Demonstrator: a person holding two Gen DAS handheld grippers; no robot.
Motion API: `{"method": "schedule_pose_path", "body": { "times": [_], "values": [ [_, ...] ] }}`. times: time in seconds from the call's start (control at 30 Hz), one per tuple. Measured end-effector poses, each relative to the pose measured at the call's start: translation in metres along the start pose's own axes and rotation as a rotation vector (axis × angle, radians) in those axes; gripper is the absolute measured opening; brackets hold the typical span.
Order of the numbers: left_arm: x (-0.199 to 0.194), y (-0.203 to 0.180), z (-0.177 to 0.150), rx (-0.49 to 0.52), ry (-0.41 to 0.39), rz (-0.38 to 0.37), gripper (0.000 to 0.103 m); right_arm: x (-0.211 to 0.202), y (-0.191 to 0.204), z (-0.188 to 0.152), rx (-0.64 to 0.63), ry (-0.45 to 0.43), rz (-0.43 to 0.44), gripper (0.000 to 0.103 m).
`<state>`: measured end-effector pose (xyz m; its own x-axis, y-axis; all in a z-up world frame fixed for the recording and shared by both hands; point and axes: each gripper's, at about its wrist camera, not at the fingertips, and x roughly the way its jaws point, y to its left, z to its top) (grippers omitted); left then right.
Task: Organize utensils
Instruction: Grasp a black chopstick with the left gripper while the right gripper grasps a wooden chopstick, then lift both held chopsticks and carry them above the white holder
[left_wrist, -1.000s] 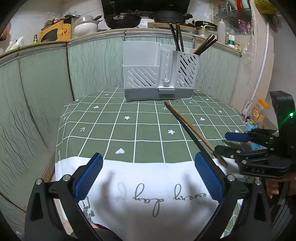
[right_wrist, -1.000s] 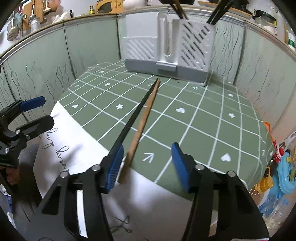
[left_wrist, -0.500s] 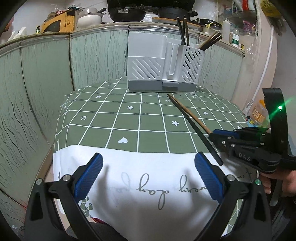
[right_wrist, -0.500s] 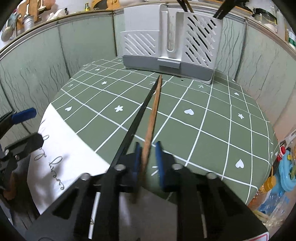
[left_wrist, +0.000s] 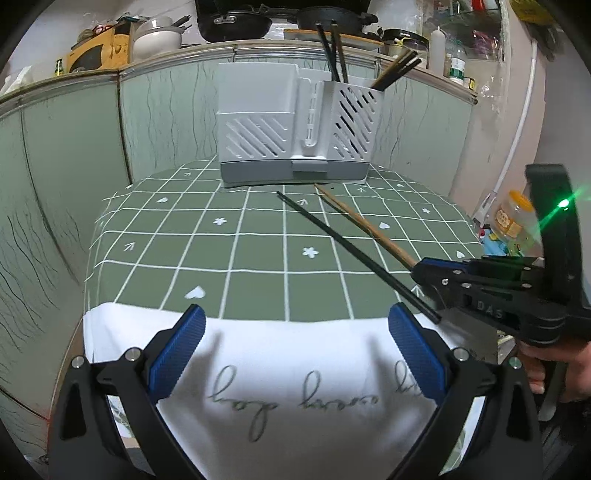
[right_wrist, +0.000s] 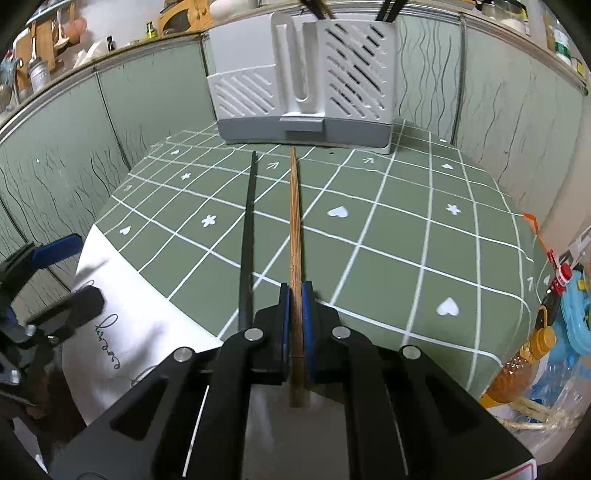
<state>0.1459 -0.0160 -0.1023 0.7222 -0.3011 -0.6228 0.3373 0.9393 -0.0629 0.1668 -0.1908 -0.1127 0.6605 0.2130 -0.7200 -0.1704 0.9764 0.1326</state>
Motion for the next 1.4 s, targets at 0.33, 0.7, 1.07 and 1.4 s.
{"method": "schedule_pose_path", "body": {
  "times": [0.33, 0.7, 1.07, 1.4],
  "values": [
    [0.030, -0.035, 0.012, 0.009, 0.043, -0.010, 0.085, -0.026, -0.030, 0.000, 0.025, -0.021, -0.016, 0.006],
    [0.067, -0.075, 0.021, 0.046, 0.115, -0.023, 0.062, -0.040, -0.053, -0.004, 0.072, -0.055, 0.000, 0.006],
    [0.068, -0.065, 0.021, 0.037, 0.132, 0.045, 0.013, -0.041, -0.050, -0.005, 0.068, -0.055, 0.010, 0.006],
    [0.064, -0.055, 0.020, 0.025, 0.141, 0.033, 0.007, -0.037, -0.046, -0.006, 0.053, -0.036, 0.002, 0.006]
  ]
}}
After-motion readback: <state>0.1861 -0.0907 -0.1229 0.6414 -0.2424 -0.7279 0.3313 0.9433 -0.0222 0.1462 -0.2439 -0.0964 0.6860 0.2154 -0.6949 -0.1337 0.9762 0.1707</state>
